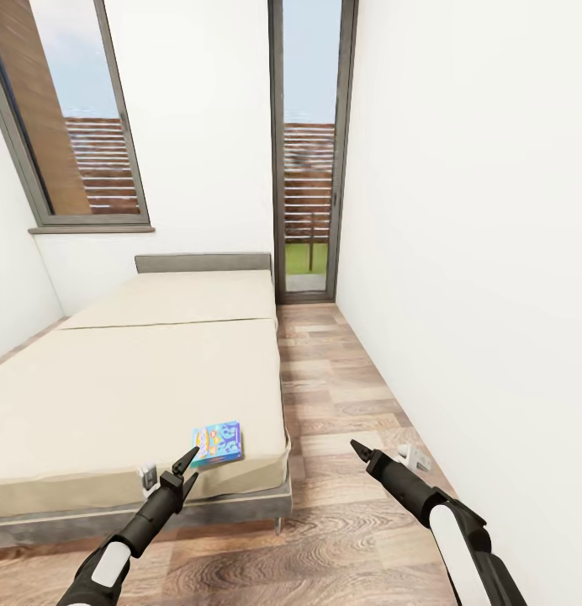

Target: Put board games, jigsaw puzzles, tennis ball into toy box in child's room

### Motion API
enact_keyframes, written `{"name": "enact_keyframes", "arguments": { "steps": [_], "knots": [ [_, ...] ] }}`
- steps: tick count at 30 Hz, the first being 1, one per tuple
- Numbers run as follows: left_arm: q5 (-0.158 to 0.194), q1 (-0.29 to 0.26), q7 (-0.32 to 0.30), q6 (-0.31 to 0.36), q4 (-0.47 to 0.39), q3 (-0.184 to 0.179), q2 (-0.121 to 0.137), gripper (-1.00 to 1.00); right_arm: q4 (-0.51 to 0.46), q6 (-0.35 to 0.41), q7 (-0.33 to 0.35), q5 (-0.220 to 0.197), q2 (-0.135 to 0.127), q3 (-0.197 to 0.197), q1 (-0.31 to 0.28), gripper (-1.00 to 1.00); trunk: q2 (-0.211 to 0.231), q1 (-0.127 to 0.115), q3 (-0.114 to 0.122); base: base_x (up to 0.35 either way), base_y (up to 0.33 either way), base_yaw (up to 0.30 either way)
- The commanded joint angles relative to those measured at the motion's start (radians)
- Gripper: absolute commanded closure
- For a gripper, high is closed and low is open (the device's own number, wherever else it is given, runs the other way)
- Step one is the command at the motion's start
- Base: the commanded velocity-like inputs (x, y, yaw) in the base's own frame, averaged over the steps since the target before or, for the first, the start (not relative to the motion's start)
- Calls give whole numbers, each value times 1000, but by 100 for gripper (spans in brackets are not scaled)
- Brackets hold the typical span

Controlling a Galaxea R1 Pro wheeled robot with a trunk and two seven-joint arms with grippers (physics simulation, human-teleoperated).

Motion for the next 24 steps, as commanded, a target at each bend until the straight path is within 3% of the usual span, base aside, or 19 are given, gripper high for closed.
{"name": "enact_keyframes", "arguments": {
  "steps": [1, 19, 24],
  "knots": [
    [1, -1, -2, 9, -1, 5, -1, -100, -1, 7, 8, -1, 1, -3, -1, -100, 0, 0, -1, 0, 0, 0],
    [-2, -1, -2, 7, -1, 4, -1, -100, 0, 7, 27, -1, 1, -3, -1, -100, 0, 0, -1, 0, 0, 0],
    [-2, -1, -2, 7, -1, 4, -1, -100, 0, 7, 27, -1, 1, -3, -1, -100, 0, 0, -1, 128, 0, 0]
  ]
}}
